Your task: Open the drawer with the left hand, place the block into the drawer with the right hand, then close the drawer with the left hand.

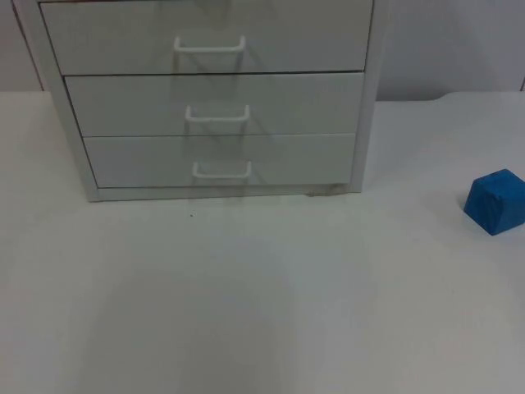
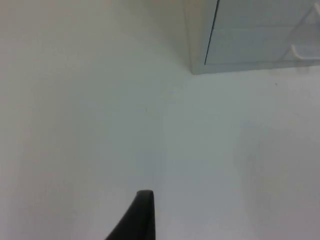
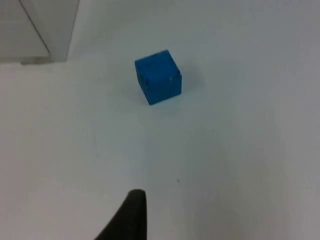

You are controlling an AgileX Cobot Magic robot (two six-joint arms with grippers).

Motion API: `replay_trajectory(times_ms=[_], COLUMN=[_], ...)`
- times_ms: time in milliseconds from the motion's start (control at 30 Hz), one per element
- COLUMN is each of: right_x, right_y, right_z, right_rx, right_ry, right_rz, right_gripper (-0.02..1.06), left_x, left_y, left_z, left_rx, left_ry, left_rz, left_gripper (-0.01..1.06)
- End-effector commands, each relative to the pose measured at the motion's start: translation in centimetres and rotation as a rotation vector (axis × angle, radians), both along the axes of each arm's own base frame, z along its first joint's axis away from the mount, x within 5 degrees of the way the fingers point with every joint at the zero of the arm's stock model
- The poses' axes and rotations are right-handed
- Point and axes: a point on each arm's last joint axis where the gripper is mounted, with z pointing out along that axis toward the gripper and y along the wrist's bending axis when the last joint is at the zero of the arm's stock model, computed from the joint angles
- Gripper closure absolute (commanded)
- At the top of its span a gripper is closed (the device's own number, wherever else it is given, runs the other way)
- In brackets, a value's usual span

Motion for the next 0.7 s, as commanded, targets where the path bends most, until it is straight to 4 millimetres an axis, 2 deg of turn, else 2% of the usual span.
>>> replay_trajectory(times_ms=[0,33,67,233,267,400,467,500,600,633,667], right_x=[0.9,1.4,1.4,2.8,2.8,3.4,3.4,3.4,3.5,3.5,3.5], right_y=[0.0,0.0,0.0,0.1,0.1,0.1,0.1,0.1,0.1,0.1,0.1], right_z=[-0.3,-0.6,-0.6,-2.0,-2.0,-2.6,-2.6,-2.6,-2.6,-2.5,-2.5], right_rx=[-0.001,-0.002,-0.002,-0.006,-0.006,-0.008,-0.009,-0.009,-0.008,-0.008,-0.008], right_ry=[0.028,0.055,0.055,0.157,0.157,0.202,0.208,0.208,0.197,0.193,0.193], right_rz=[-0.006,-0.006,-0.006,-0.006,-0.006,-0.006,-0.006,-0.006,-0.006,-0.006,-0.006], right_gripper=[0.0,0.0,0.0,0.0,0.0,0.0,0.0,0.0,0.0,0.0,0.0], left_x=[1.5,2.3,2.3,6.2,6.2,8.7,9.9,9.9,11.8,12.7,12.9], left_y=[-0.1,-0.1,-0.1,-0.2,-0.2,-0.7,-1.0,-1.0,-1.5,-2.1,-2.3], left_z=[0.2,0.1,0.1,0.2,0.2,0.2,0.0,0.0,-0.6,-1.4,-1.6], left_rx=[0.0,0.005,0.005,0.019,0.019,0.014,0.004,0.004,-0.018,-0.01,0.001], left_ry=[0.028,0.049,0.049,0.137,0.137,0.201,0.25,0.25,0.343,0.399,0.414], left_rz=[-0.012,-0.016,-0.016,-0.051,-0.051,-0.127,-0.178,-0.178,-0.236,-0.285,-0.312], left_gripper=[0.04,0.04,0.04,0.04,0.04,0.06,0.16,0.16,0.4,0.5,0.54])
